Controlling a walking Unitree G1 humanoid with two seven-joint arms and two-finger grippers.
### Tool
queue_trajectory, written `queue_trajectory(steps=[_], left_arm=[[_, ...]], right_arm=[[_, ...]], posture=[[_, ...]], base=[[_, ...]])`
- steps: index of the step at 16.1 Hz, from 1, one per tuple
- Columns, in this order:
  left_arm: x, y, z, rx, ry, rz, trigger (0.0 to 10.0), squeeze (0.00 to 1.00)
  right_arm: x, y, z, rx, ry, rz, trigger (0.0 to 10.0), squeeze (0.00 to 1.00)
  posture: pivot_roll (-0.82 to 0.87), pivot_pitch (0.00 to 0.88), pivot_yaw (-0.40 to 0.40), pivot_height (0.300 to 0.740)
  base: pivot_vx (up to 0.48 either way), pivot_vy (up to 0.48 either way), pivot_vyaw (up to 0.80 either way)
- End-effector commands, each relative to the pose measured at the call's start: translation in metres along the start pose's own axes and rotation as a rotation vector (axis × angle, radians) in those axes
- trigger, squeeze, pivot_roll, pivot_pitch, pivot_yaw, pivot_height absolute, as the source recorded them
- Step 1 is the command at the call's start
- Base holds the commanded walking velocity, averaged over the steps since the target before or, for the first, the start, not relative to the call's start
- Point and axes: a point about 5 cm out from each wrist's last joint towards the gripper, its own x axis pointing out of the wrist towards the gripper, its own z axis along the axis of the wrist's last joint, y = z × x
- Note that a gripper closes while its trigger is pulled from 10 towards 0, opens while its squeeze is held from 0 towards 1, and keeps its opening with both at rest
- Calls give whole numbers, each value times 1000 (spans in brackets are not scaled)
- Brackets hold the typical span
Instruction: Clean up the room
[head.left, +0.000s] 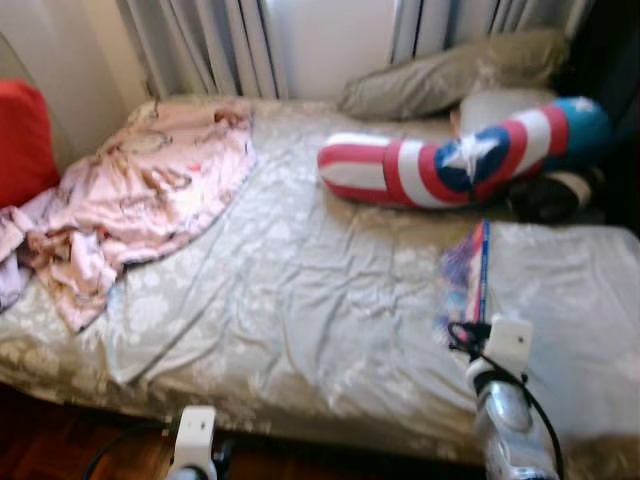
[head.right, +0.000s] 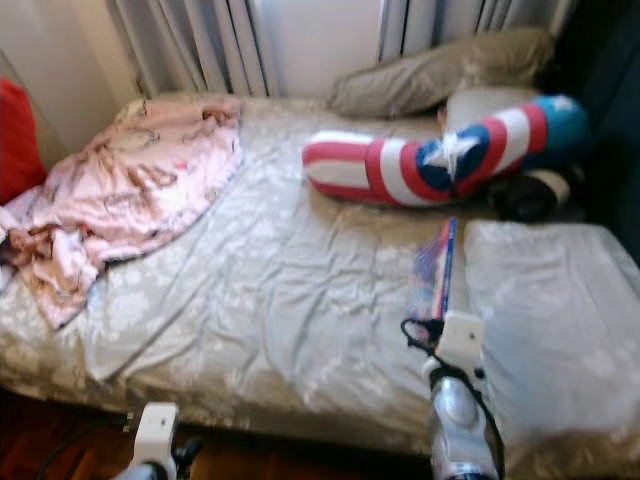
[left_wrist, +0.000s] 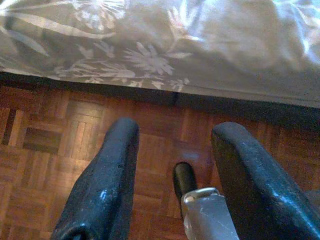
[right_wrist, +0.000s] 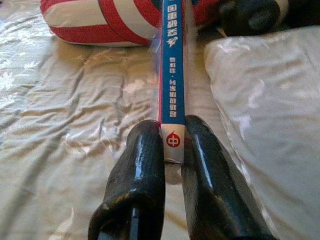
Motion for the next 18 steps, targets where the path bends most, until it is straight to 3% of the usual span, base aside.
queue_trajectory(steps=[1,7,12,18], left_arm=[[-2,4,-5,-10,18,12,10000,0],[-2,4,-7,-15,20,15,10000,0],[-3,3,-9,-21,24,11,10000,0],[-3,3,-11,-24,28,12,10000,0]], right_arm=[[3,8,9,-7,-46,28,10000,0],[5,3,10,5,-38,8,10000,0],[4,5,7,4,-21,16,10000,0],[4,8,6,1,-19,39,10000,0]], posture=[[-28,74,8,740],[-29,76,2,740],[-27,78,-1,740],[-27,77,-3,740]], base=[[330,0,0],[278,0,0],[0,0,-373],[0,0,0]])
